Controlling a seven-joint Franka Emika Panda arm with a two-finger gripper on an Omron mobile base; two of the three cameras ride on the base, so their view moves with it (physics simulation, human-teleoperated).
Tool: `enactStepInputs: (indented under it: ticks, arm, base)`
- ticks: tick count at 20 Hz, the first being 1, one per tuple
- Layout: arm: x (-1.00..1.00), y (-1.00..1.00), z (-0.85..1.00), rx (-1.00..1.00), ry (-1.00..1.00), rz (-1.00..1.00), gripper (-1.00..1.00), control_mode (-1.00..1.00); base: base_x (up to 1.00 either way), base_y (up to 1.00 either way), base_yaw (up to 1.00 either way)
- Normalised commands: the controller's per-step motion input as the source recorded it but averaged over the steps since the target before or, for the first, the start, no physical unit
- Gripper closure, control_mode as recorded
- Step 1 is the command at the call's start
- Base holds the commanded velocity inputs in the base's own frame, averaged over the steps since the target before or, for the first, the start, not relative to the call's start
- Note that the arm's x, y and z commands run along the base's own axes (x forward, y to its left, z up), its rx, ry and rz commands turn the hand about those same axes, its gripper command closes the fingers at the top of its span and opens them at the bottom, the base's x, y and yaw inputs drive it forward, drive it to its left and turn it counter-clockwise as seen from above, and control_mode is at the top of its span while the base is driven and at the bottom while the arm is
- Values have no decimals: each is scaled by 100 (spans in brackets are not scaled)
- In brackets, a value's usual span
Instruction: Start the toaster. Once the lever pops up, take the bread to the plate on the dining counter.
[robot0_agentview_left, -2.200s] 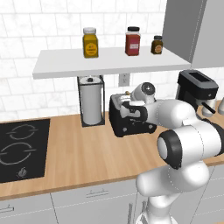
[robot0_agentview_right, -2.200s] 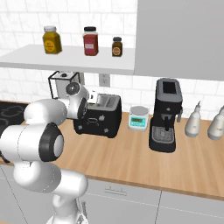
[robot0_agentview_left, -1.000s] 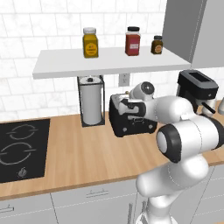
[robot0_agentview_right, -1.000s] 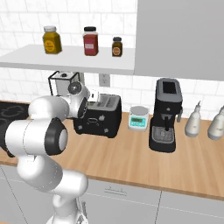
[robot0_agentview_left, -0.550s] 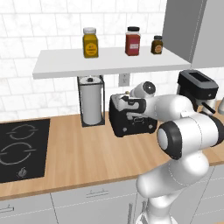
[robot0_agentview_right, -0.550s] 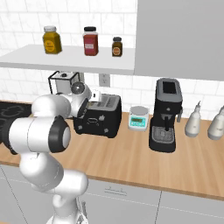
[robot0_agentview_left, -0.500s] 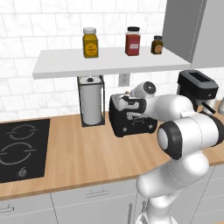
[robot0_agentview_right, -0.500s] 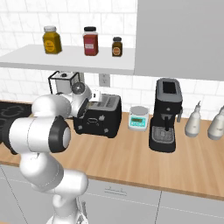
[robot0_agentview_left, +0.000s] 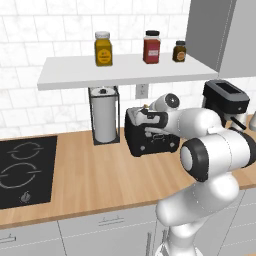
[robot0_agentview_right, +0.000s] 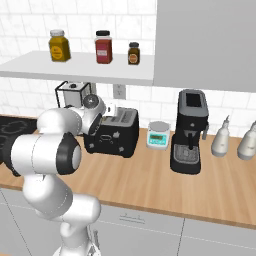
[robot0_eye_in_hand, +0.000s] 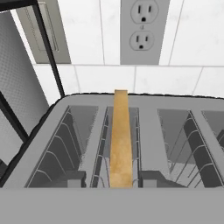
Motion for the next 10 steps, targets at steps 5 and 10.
enactStepInputs:
  ticks: [5,10]
  arm:
    - [0,0,0,0,0,0,100,-100]
    - [0,0,0,0,0,0,100,-100]
  base:
    - [0,0,0]
    - [0,0,0]
